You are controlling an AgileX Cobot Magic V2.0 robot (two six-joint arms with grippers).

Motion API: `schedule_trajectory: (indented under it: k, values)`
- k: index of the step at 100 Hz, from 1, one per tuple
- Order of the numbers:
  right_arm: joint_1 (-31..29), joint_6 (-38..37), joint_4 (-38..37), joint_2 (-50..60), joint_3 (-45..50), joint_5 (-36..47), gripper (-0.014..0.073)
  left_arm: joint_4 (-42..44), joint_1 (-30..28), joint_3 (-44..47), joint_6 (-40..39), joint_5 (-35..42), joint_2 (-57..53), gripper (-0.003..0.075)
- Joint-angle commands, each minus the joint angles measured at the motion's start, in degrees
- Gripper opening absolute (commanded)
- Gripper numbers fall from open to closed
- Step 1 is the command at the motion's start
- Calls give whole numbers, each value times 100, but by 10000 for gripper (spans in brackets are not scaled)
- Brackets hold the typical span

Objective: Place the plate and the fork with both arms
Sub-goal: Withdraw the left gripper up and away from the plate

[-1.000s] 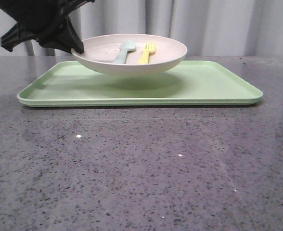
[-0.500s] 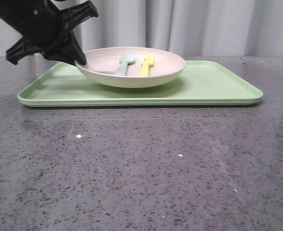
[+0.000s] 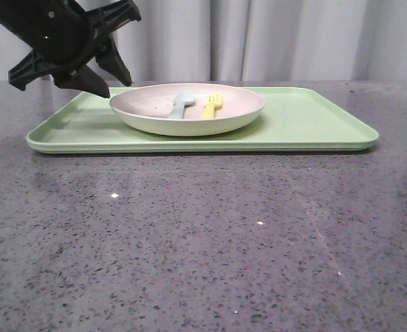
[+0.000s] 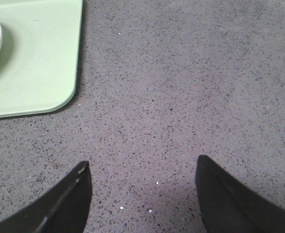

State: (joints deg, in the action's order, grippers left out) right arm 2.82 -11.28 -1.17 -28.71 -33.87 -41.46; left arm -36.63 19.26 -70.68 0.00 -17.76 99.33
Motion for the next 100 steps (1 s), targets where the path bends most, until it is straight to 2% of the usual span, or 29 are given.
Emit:
schedule_trajectory:
  k: [1, 17, 40, 65, 100]
  values:
    - [17, 23, -30, -76, -202, 394, 474, 87, 55, -161, -36, 221, -445, 265]
    - [335, 23, -30, -323, -396, 310, 474, 585, 55, 14, -36, 62, -866, 262]
    - [950, 23, -30, -1024, -1090, 215, 474, 1197, 44, 817, -36, 51, -1848, 262]
    - [1742, 23, -30, -2046, -1948, 121, 474, 1578, 44, 1822, -36, 108, -3174, 262]
    - [2346, 23, -10, -3533, -3242, -138, 474, 1828, 44, 2869, -36, -82, -4948, 262]
